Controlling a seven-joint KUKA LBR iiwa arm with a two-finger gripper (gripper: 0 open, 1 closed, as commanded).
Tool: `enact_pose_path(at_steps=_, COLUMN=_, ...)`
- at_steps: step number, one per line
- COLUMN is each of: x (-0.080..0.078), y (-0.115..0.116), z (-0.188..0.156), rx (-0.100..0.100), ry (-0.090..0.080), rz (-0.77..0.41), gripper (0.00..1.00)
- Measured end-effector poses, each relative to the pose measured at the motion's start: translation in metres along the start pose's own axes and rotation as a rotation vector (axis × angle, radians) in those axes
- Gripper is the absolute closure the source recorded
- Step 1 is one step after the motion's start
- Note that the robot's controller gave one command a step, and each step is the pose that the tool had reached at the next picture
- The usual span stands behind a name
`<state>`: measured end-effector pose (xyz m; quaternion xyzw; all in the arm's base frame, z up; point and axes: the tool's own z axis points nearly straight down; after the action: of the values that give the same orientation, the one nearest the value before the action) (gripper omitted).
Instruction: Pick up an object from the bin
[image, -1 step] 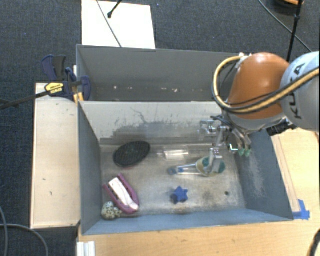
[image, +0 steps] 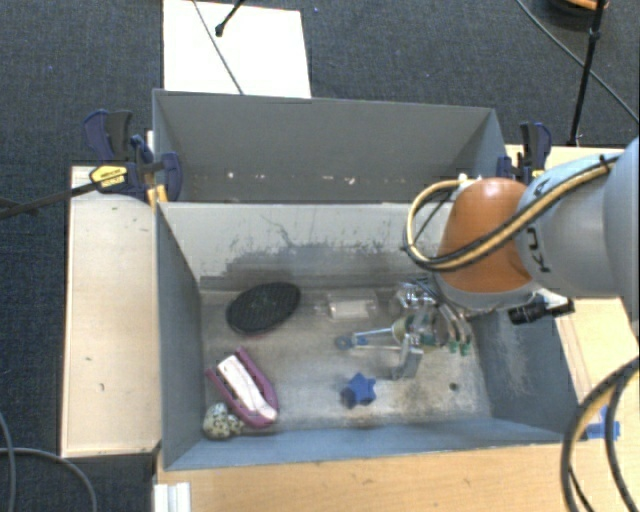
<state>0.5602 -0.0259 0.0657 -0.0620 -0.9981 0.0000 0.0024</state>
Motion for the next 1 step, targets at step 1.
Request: enact_pose_path(at_steps=1, x=-0.0019, y=0.0008, z=-0.0046, rx=-0.001, ry=-0.007, rz=-0.002, gripper=1.0)
